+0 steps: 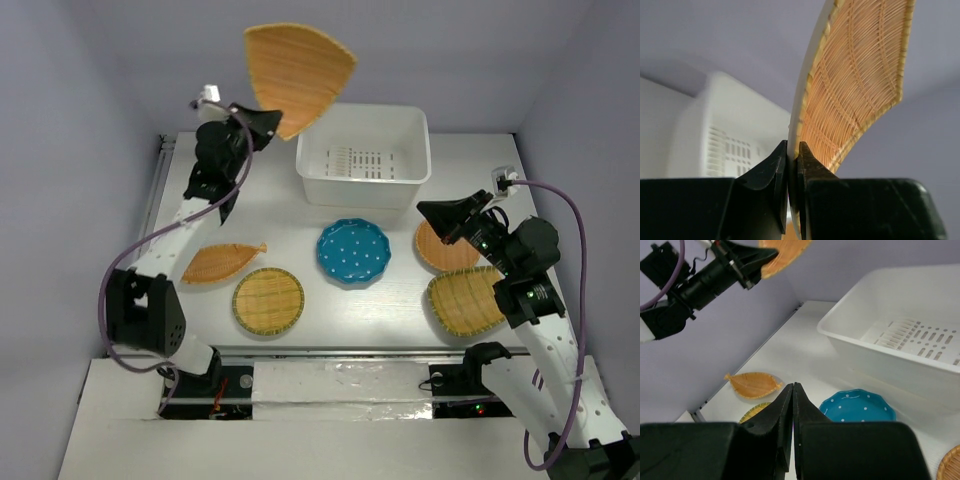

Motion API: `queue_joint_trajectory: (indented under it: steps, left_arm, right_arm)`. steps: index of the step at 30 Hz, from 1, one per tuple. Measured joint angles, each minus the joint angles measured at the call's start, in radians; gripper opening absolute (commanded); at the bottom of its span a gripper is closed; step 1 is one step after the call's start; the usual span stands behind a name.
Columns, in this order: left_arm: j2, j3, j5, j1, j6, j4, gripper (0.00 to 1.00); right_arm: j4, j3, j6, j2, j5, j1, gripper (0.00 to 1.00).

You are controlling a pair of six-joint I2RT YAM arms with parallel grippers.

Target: Place the plates into the plastic bin on the countertop

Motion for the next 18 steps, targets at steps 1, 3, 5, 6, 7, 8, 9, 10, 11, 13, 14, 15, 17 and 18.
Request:
queue_joint_trajectory:
  steps: [1, 3, 5, 6, 7, 8, 9, 10, 11, 13, 14, 15, 17, 18]
  left_arm:
    - [0.033, 0.056, 0.024, -0.029, 0.022, -0.014, 0.00]
    - [0.122, 0.186, 0.080, -0.087, 0.064, -0.051, 0.00]
    - [0.219, 0.323, 0.130, -0.129, 0.101, -0.108, 0.00]
    - [0.272, 0.384, 0.150, -0.144, 0.117, -0.132, 0.00]
    - [0.317, 0.443, 0.163, -0.154, 0.129, -0.164, 0.00]
    - [0.373, 0.514, 0.177, -0.163, 0.145, -0.203, 0.00]
    - [0.433, 0.578, 0.187, -0.171, 0.159, -0.237, 0.00]
    - [0.490, 0.646, 0.194, -0.178, 0.172, -0.278, 0.00]
    - [0.549, 0.715, 0.200, -0.183, 0.187, -0.323, 0.00]
    - [0.658, 0.830, 0.208, -0.193, 0.211, -0.402, 0.00]
    - [0.711, 0.883, 0.212, -0.196, 0.222, -0.442, 0.00]
    - [0.749, 0.914, 0.217, -0.198, 0.229, -0.490, 0.00]
    - [0.830, 0.967, 0.229, -0.202, 0.241, -0.548, 0.00]
    - [0.855, 0.974, 0.234, -0.203, 0.246, -0.576, 0.00]
  right_arm:
    - [0.000, 0.000, 0.000, 0.000, 0.002, 0.000, 0.08]
    - [0.000, 0.000, 0.000, 0.000, 0.006, 0.000, 0.10]
    - [0.000, 0.000, 0.000, -0.001, 0.009, 0.000, 0.11]
    - [0.000, 0.000, 0.000, -0.002, 0.011, 0.000, 0.11]
    - [0.000, 0.000, 0.000, -0.002, 0.013, 0.000, 0.11]
    - [0.000, 0.000, 0.000, -0.003, 0.014, 0.000, 0.11]
    - [0.000, 0.000, 0.000, -0.004, 0.015, 0.000, 0.11]
    - [0.000, 0.000, 0.000, -0.004, 0.016, 0.000, 0.11]
    - [0.000, 0.000, 0.000, -0.004, 0.016, 0.000, 0.12]
    - [0.000, 0.000, 0.000, -0.004, 0.017, 0.000, 0.12]
    - [0.000, 0.000, 0.000, -0.004, 0.017, 0.000, 0.12]
    - [0.000, 0.000, 0.000, -0.004, 0.018, 0.000, 0.12]
    - [0.000, 0.000, 0.000, -0.004, 0.018, 0.000, 0.12]
    - [0.000, 0.000, 0.000, -0.004, 0.018, 0.000, 0.12]
